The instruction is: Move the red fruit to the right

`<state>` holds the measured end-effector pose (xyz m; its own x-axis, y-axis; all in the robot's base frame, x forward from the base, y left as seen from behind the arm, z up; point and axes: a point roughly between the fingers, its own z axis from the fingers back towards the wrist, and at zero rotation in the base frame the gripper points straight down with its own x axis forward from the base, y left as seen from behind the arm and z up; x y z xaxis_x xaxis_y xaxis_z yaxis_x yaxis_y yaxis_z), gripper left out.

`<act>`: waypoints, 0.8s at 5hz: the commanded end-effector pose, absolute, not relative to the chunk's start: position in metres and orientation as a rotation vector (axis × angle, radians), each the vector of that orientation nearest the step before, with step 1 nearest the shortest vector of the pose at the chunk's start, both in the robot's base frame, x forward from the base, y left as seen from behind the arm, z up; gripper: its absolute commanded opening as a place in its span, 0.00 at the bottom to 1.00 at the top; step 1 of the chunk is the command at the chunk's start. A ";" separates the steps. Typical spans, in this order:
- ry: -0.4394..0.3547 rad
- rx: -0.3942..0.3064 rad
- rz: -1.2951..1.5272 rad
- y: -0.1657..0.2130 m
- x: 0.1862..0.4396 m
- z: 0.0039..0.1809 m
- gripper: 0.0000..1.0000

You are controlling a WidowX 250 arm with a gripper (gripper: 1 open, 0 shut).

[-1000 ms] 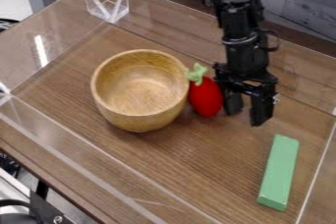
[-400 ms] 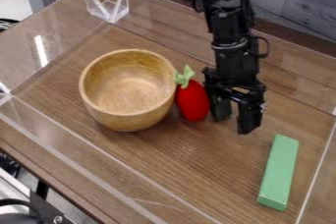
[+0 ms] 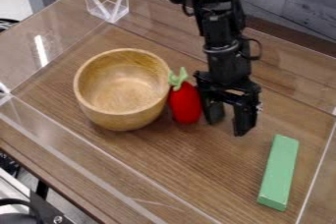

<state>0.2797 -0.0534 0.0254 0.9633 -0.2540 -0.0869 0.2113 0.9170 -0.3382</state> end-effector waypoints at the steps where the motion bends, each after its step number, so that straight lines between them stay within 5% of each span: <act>1: 0.047 -0.331 -0.219 -0.046 0.283 0.049 1.00; 4: 0.024 -0.335 -0.060 -0.044 0.286 0.053 1.00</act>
